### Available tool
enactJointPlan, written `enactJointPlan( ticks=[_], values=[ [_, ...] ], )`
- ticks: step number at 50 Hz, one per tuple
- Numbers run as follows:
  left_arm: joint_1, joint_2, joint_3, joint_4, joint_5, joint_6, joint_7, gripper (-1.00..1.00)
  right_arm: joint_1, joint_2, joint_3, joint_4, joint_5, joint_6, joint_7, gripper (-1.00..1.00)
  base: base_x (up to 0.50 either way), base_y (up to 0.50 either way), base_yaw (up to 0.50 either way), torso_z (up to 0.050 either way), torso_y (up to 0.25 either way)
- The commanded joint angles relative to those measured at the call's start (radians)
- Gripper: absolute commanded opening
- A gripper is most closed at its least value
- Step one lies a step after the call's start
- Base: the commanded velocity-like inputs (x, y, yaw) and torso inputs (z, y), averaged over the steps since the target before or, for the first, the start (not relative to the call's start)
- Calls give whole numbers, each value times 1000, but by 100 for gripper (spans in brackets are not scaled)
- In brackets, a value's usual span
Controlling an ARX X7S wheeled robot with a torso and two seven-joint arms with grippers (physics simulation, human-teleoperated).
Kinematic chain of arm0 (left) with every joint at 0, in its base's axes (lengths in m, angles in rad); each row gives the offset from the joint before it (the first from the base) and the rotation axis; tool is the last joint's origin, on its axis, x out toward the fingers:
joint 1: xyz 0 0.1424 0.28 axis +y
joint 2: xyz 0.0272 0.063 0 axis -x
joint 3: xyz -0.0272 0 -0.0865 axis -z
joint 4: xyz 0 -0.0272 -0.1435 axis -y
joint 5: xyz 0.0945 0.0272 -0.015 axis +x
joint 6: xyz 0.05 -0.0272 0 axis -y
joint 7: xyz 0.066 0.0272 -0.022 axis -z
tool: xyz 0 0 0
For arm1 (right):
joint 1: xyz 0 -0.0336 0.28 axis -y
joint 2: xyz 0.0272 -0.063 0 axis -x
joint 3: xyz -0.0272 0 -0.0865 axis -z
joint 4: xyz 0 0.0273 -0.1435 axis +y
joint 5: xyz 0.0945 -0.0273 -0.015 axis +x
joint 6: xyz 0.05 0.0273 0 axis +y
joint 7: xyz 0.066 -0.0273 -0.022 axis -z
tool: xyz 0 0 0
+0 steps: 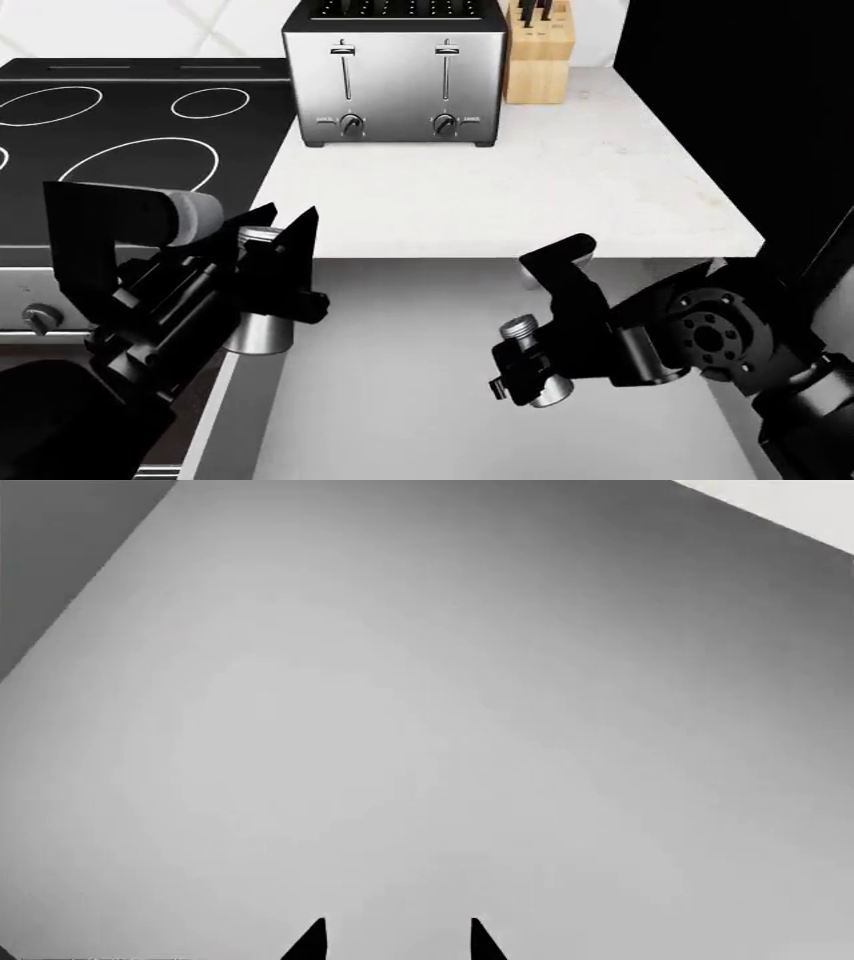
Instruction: Pick and place the shaker into the drawer. Then close the cabinet.
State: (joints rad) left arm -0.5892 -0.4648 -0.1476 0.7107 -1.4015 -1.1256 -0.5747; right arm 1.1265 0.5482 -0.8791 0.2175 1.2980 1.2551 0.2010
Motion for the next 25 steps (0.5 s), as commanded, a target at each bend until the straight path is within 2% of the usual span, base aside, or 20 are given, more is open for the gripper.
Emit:
enactJointPlan(
  ticks=[1, 3, 4, 14, 20, 25],
  values=[
    [-1, -6, 0, 2, -15, 9, -9, -100, -37, 14, 0, 18, -9, -21, 25, -100, 0, 0, 0, 0, 0],
    [0, -8, 0, 3, -16, 10, -10, -100, -39, 16, 7, 16, -1, -20, 33, -100, 0, 0, 0, 0, 0],
    [1, -9, 0, 5, -17, 11, -10, -100, -40, 17, 11, 13, 5, -18, 42, 100, 0, 0, 0, 0, 0],
    [-44, -15, 23, 11, 0, 11, 3, -100, -16, 72, 109, -125, 93, -11, 207, 100, 0, 0, 0, 1, 0],
    [-128, -18, 98, 16, 48, -16, 39, -100, 93, 124, 198, -277, 269, 77, 437, 100, 0, 0, 0, 0, 0],
    [-209, -15, 167, 13, 91, -38, 80, -100, 287, 159, 234, -332, 491, 155, 664, 100, 0, 0, 0, 0, 2]
  ],
)
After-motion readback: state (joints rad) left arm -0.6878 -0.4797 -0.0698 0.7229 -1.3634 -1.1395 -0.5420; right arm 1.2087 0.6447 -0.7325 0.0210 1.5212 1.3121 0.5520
